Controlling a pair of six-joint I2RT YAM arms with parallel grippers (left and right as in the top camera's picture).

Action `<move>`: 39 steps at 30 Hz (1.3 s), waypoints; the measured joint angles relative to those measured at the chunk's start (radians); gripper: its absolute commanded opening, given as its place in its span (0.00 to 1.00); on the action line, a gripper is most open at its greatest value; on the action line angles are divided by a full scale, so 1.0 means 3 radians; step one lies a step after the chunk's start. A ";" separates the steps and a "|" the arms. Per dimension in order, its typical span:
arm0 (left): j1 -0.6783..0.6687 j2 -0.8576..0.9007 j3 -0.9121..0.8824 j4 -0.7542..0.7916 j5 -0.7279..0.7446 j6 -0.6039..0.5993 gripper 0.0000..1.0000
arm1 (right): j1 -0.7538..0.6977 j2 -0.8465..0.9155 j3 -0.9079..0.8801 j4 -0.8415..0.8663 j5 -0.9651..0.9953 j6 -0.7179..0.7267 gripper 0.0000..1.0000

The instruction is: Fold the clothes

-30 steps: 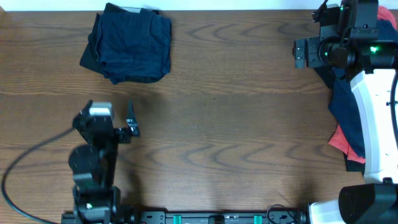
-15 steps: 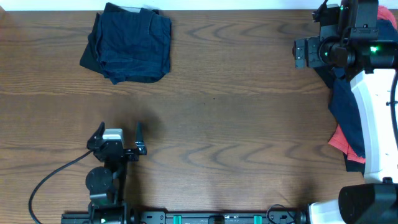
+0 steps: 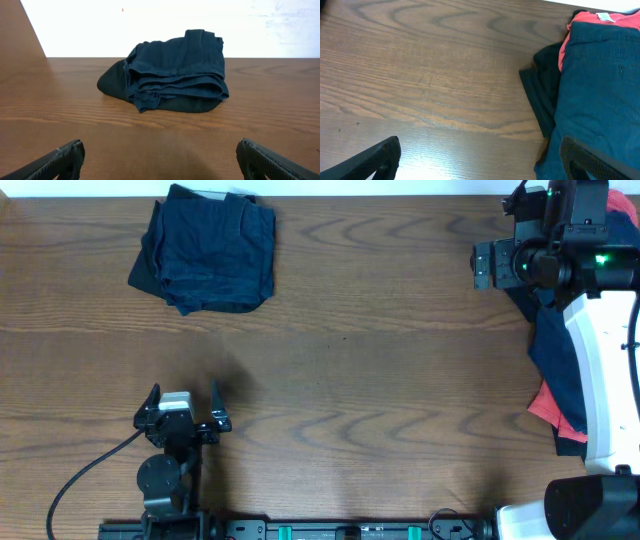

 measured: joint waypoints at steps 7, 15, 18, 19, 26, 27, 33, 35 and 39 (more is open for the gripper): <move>0.0000 -0.0111 0.0001 0.0000 -0.0010 -0.0001 0.98 | 0.0000 0.0000 0.0000 0.0000 0.0000 0.0000 0.99; 0.0000 -0.0109 0.0001 0.0000 -0.0010 0.0000 0.98 | 0.0000 0.0000 0.0000 0.0000 0.0000 0.0000 0.99; 0.0000 -0.0109 0.0001 0.0000 -0.0010 -0.0001 0.98 | 0.0000 0.0000 0.0000 0.0000 0.0000 0.0000 0.99; 0.0000 -0.0109 0.0001 0.0000 -0.0010 -0.0001 0.98 | 0.0000 0.0000 0.0000 0.0000 0.0000 0.0000 0.99; 0.0000 -0.0107 0.0001 0.0000 -0.0010 0.0000 0.98 | 0.0000 0.0000 0.0000 0.0000 0.0000 0.0000 0.99; 0.0000 -0.0104 0.0001 0.0000 -0.0010 -0.0001 0.98 | 0.0000 0.0000 0.0000 0.0000 0.0000 0.0000 0.99; 0.0000 -0.0095 0.0001 0.0000 -0.0010 -0.0001 0.98 | 0.0000 0.0000 0.0000 0.0001 0.0000 0.0000 0.99; 0.0000 -0.0095 0.0001 0.0000 -0.0010 0.0000 0.98 | 0.0000 0.0000 0.0000 0.0000 0.0000 0.0000 0.99; 0.0000 -0.0095 0.0001 0.0000 -0.0010 -0.0001 0.98 | 0.0000 0.0000 0.0000 0.0001 0.0000 0.0000 0.99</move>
